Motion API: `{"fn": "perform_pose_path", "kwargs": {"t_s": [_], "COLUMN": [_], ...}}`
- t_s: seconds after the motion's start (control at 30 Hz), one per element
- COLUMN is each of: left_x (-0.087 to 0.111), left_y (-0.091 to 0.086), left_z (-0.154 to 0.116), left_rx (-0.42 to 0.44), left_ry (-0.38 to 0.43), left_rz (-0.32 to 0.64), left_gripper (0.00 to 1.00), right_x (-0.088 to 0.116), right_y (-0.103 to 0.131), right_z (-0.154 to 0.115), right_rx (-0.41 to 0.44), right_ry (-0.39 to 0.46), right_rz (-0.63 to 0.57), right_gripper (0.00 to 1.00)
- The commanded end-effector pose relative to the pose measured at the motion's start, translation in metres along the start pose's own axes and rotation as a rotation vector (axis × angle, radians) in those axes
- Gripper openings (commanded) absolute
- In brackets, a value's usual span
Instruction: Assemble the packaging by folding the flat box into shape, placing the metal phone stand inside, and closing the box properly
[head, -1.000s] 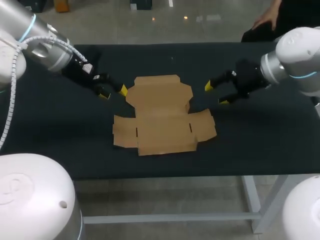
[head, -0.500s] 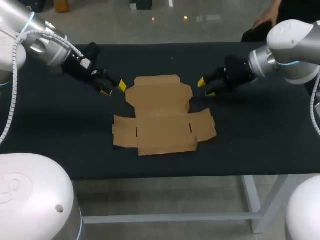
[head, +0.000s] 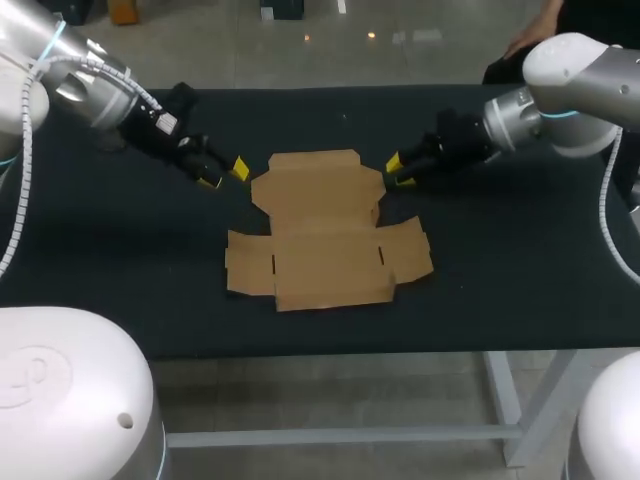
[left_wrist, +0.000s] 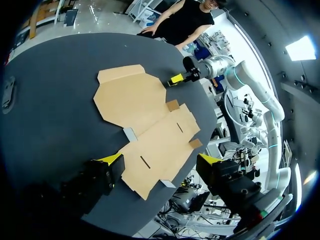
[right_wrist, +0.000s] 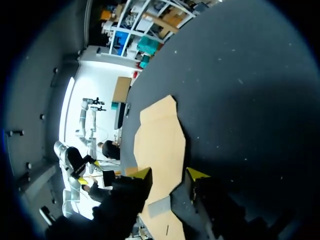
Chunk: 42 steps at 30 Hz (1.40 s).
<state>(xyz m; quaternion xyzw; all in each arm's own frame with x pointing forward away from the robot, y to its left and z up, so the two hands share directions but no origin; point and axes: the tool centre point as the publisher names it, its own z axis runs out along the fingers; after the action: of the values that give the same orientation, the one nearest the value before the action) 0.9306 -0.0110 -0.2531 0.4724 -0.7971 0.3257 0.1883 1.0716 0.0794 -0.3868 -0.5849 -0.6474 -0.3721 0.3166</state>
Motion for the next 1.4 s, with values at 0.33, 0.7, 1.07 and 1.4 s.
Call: {"fn": "perform_pose_path", "kwargs": {"t_s": [0.33,0.7,1.07,1.4], "left_x": [-0.007,-0.01,-0.013,-0.017], "left_y": [-0.001,0.003,0.009,0.015], "left_z": [-0.002,-0.004,-0.008,-0.011], "left_rx": [-0.006,0.0,0.011,0.019], "left_ry": [0.012,0.019,0.022,0.032], "left_rz": [-0.005,-0.005,-0.008,-0.007], "left_gripper": [1.0,1.0,1.0,1.0], "right_x": [-0.011,-0.014,-0.009,-0.008], "right_y": [0.013,0.018,0.02,0.017], "right_z": [0.014,0.026,0.038,0.052], "right_rx": [0.14,0.152,0.159,0.155], "right_ry": [-0.001,-0.011,0.019,0.052], "right_rz": [0.039,0.064,0.076,0.101], "right_gripper": [0.45,0.46,0.45,0.46]}}
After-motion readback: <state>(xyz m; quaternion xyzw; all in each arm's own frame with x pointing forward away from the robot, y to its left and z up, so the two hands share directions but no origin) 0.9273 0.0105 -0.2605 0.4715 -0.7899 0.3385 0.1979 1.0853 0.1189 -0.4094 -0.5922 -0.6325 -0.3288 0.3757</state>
